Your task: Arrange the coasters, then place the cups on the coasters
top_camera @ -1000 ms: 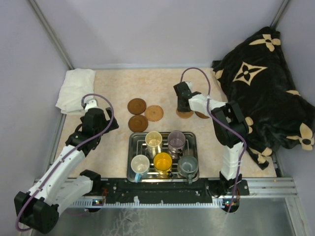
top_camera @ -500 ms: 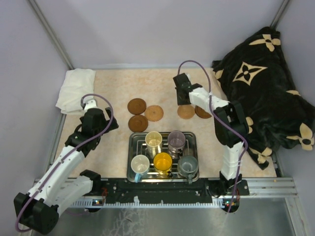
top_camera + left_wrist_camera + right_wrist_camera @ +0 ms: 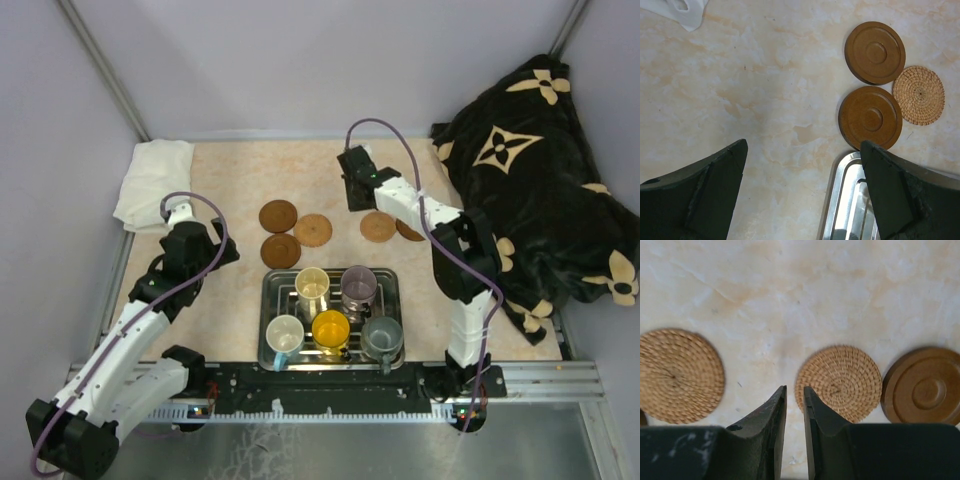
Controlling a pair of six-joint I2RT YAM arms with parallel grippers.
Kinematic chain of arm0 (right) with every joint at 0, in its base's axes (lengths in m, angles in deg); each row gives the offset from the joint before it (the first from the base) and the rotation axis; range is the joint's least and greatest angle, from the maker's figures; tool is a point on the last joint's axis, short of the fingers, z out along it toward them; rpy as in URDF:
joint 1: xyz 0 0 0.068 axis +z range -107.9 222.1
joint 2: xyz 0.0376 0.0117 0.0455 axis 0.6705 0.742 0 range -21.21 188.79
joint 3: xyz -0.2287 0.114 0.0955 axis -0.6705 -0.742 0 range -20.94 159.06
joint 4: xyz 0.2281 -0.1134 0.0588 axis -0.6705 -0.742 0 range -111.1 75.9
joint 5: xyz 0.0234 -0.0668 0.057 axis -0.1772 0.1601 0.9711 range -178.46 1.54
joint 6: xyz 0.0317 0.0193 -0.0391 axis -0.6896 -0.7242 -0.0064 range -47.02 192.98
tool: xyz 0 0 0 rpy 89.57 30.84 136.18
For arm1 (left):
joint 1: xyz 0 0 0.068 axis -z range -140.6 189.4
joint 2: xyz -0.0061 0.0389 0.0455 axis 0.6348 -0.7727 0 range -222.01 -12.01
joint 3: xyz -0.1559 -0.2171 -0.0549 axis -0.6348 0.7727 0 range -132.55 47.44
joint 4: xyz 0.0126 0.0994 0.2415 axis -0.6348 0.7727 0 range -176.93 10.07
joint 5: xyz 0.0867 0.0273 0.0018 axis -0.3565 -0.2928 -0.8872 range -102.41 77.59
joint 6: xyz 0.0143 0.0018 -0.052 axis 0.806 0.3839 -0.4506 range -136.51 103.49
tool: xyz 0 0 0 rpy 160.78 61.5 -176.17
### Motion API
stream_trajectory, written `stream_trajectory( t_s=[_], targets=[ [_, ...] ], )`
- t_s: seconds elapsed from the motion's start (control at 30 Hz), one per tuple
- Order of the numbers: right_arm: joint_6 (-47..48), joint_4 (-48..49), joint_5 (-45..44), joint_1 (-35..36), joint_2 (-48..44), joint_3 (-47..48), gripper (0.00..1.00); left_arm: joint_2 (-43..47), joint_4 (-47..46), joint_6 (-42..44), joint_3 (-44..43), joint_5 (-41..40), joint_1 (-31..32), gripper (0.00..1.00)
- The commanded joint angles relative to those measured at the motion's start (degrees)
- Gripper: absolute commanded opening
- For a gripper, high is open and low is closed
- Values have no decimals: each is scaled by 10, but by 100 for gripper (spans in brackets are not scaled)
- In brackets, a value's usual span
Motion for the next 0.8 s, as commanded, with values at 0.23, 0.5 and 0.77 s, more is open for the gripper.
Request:
stream_trajectory(
  t_s=[0.23, 0.5, 0.77],
  targets=[
    [-32, 1, -37, -14, -44, -115, 19, 3, -7, 1, 3, 0, 1, 100],
    [-36, 18, -37, -30, -34, -130, 18, 1, -6, 2, 3, 2, 2, 100],
    [-29, 22, -23, -42, -16, -114, 18, -2, -5, 2, 2, -1, 2, 100]
  ],
)
